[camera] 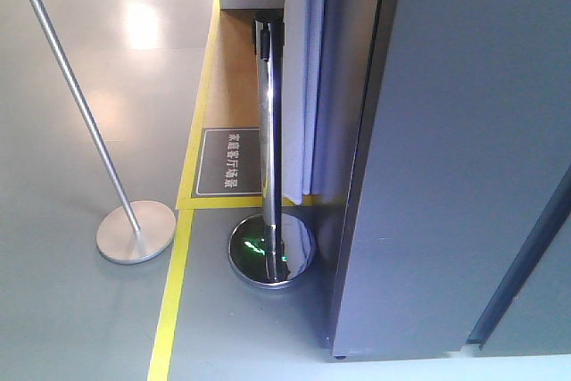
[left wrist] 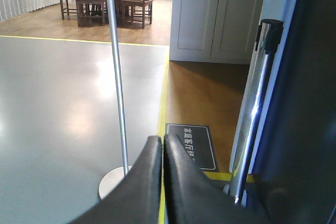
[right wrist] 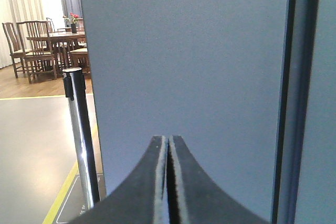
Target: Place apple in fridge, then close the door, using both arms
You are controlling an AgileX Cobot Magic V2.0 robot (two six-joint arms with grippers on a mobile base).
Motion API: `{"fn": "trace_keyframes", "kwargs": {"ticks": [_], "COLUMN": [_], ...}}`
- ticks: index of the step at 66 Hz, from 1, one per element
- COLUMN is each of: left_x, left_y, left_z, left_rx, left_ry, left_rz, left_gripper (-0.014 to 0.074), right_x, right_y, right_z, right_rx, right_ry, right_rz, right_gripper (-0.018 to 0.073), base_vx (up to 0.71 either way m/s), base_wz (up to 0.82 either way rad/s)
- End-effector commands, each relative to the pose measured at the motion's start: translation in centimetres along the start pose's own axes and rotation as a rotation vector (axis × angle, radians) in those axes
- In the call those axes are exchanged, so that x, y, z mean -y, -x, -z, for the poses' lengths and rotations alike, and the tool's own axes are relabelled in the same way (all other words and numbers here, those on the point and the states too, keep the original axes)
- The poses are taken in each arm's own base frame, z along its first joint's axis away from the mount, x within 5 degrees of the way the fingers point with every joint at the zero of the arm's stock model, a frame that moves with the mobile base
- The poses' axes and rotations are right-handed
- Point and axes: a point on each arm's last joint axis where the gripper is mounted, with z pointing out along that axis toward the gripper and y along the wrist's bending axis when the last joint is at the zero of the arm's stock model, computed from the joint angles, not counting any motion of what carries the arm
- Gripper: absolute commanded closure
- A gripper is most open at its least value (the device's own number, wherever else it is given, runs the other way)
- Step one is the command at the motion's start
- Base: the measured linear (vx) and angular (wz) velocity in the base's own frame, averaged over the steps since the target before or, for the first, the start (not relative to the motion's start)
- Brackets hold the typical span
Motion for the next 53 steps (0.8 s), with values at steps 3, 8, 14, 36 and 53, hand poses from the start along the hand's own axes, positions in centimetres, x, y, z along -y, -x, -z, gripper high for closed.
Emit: {"fn": "trace_keyframes", "kwargs": {"ticks": [3,8,14,36,53], "left_x": [0.21,0.21,0.21,0.21,0.21], "left_y": [1.32,1.32,1.32,1.32,1.32], "left_z": [0.3,0.3,0.3,0.3,0.3], "left_rx": [0.105,0.105,0.105,0.105,0.105], "left_ry": [-0.018,-0.018,-0.018,-0.018,-0.018], "left_rz": [0.013,0.013,0.013,0.013,0.013], "left_gripper": [0.0604,0.0604,0.0604,0.0604,0.0604], "right_x": [-0.07,-0.07,-0.07,-0.07,-0.07], "right_y": [0.67,0.67,0.67,0.67,0.67], "right_z": [0.08,0.08,0.08,0.08,0.08], "right_rx": [0.085,0.085,0.085,0.085,0.085], "right_ry": [0.006,0.006,0.006,0.006,0.006], "right_rz": [0.018,0.018,0.018,0.018,0.018], "right_gripper": [0.0562,0.0562,0.0562,0.0562,0.0562], "base_vx": [0.0,0.0,0.0,0.0,0.0], "base_wz": [0.0,0.0,0.0,0.0,0.0]}}
